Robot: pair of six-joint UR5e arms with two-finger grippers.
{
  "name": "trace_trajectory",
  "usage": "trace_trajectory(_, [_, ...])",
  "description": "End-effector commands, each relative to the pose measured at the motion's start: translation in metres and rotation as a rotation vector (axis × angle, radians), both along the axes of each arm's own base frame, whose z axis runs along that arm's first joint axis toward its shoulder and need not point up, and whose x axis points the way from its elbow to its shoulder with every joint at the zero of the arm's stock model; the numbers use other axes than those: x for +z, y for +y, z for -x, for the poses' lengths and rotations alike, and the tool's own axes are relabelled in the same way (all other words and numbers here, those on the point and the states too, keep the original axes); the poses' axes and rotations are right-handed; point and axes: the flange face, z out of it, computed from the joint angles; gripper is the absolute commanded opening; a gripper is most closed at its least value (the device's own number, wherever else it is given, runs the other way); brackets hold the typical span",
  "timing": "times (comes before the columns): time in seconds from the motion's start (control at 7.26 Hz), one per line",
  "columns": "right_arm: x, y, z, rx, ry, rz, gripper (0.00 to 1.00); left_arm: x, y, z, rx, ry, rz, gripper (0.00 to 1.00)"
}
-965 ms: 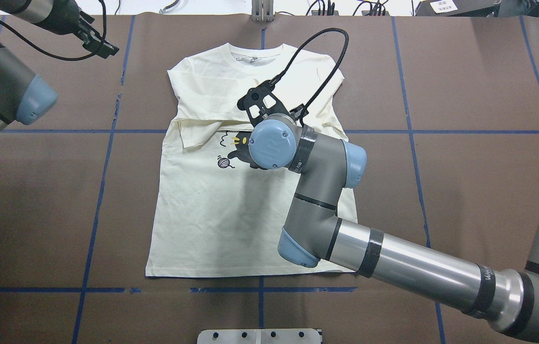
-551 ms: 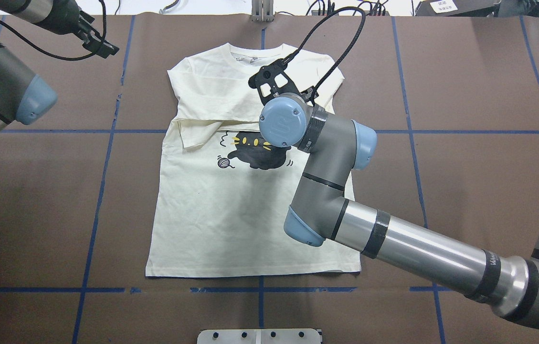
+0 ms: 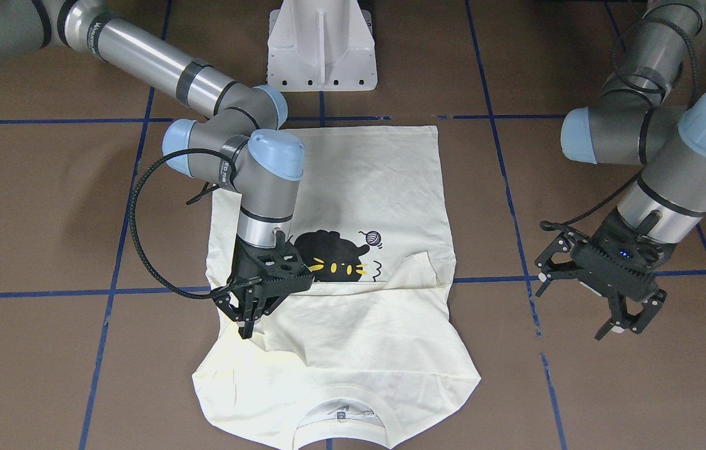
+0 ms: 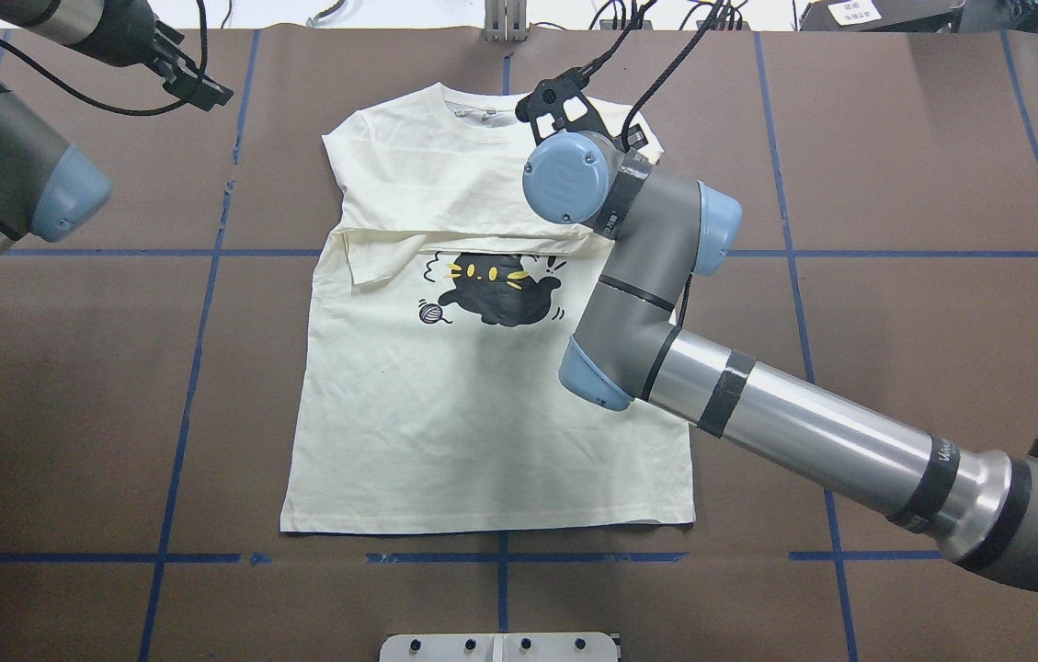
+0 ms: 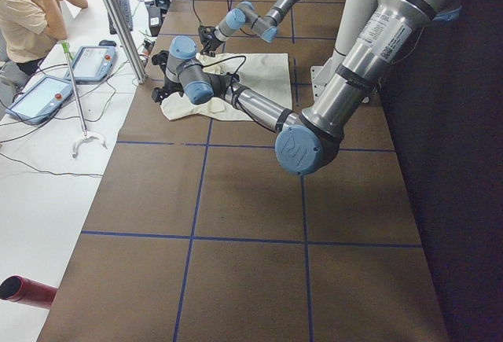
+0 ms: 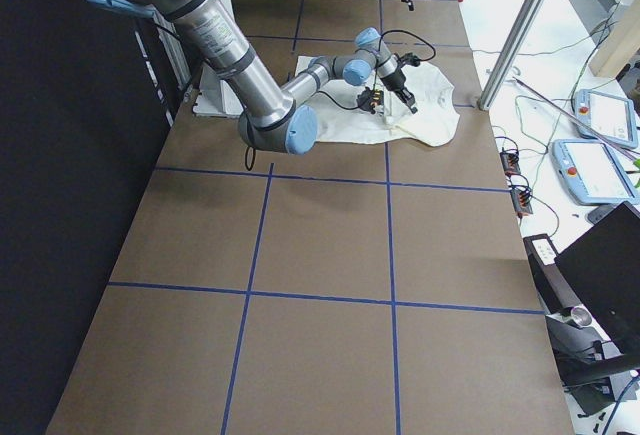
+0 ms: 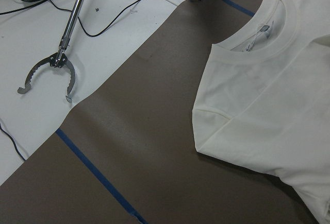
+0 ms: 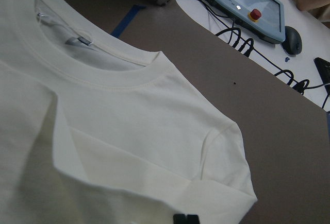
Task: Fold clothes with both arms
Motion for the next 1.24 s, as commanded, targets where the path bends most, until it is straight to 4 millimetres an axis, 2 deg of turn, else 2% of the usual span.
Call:
trace_trajectory(0.0, [0.008,-0.017,-0.006,0.015,0.027,0.013,0.00,-0.001,0.001,0.000,0.001,0.002,-0.002,1.00])
trace_trajectory(0.14, [0.013,-0.021,-0.008,0.016,0.036,0.019,0.01,-0.002,0.001,0.000,-0.006,0.015,-0.002,1.00])
trace_trajectory(0.28, [0.013,-0.022,-0.010,0.020,0.035,0.019,0.82,-0.003,0.002,-0.001,-0.008,0.022,-0.007,1.00])
trace_trajectory(0.41, [0.010,-0.024,-0.011,0.025,0.027,0.020,0.98,-0.003,0.002,-0.001,-0.008,0.022,-0.007,1.00])
trace_trajectory(0.55, [-0.002,-0.028,-0.014,0.002,-0.021,0.037,0.98,-0.004,0.002,-0.001,-0.008,0.024,-0.009,1.00])
trace_trajectory(0.83, [-0.012,-0.026,-0.010,-0.006,-0.077,0.070,0.98,-0.007,0.003,0.000,-0.008,0.027,-0.015,1.00])
trace_trajectory(0.96, [-0.014,-0.021,-0.007,-0.042,-0.095,0.093,0.92,-0.007,0.003,0.000,-0.010,0.027,-0.014,1.00])
trace_trajectory(1.1, [-0.007,-0.009,-0.002,-0.102,-0.088,0.110,0.88,-0.008,0.004,0.000,-0.010,0.031,-0.021,1.00])
